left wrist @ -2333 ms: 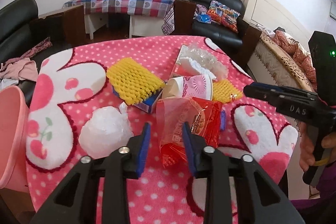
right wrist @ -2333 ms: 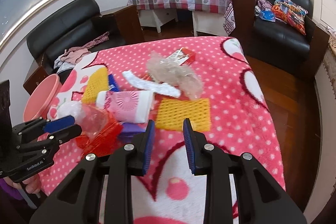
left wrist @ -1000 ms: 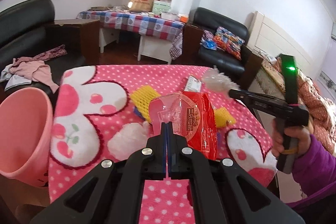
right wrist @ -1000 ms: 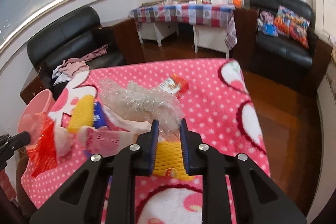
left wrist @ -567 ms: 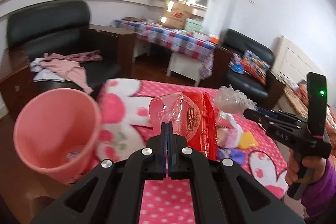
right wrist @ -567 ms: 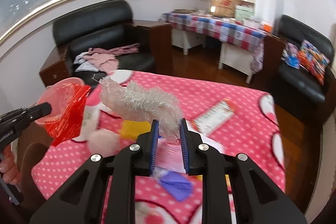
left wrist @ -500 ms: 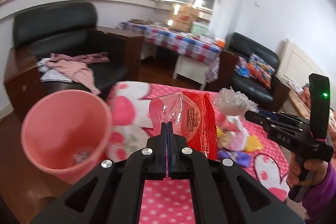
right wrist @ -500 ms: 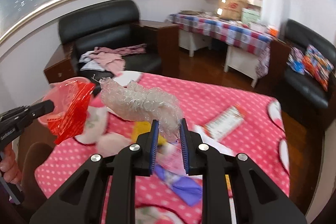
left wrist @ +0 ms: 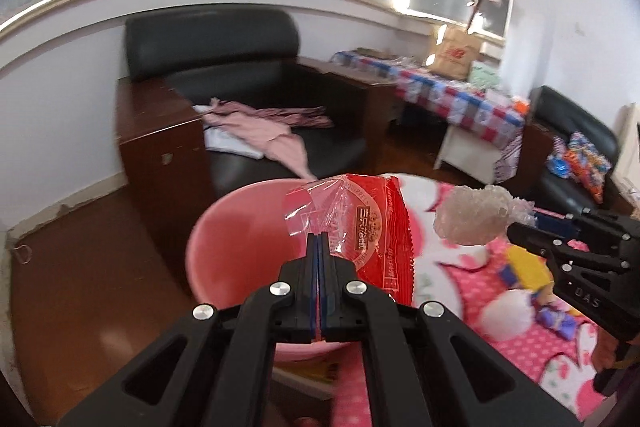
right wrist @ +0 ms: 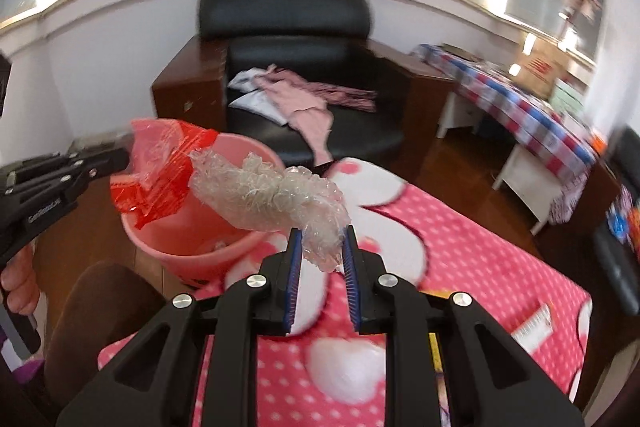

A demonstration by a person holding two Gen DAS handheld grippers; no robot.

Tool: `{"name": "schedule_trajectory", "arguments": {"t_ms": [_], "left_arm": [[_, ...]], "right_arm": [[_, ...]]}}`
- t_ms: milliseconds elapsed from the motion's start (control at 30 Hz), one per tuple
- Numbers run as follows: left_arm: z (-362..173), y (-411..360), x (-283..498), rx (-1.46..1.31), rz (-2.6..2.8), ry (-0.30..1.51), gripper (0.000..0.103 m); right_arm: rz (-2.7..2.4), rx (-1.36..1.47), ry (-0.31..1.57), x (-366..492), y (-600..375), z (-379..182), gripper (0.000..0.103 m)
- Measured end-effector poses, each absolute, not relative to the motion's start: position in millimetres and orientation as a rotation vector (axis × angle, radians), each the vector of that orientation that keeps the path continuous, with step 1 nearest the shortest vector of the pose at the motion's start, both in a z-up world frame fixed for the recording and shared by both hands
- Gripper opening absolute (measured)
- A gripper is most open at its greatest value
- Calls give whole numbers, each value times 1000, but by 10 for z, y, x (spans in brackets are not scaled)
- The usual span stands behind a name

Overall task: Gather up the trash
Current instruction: 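Carry the red bag and bubble plastic over the pink bucket and open both tools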

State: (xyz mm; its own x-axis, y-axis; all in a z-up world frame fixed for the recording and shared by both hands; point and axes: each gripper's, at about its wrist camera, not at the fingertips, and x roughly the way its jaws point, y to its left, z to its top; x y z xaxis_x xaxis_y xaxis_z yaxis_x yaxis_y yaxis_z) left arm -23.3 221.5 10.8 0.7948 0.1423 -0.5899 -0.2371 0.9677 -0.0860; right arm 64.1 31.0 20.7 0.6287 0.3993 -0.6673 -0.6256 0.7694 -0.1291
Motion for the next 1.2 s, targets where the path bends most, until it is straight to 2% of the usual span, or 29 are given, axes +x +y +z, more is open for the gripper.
{"name": "schedule_trajectory", "arguments": {"t_ms": [533, 867, 1000, 1200], "left_arm": [[-293, 2596, 100, -118, 239, 798, 0], [-430, 2675, 248, -117, 221, 852, 0], [-435, 2657, 259, -110, 214, 855, 1], [-452, 2649, 246, -113, 207, 856, 3]], "right_arm": [[657, -749, 757, 680, 1307, -298, 21], [674, -771, 789, 720, 1425, -400, 21], [687, -742, 815, 771, 1413, -392, 27], [707, -712, 836, 782, 1401, -393, 29]]}}
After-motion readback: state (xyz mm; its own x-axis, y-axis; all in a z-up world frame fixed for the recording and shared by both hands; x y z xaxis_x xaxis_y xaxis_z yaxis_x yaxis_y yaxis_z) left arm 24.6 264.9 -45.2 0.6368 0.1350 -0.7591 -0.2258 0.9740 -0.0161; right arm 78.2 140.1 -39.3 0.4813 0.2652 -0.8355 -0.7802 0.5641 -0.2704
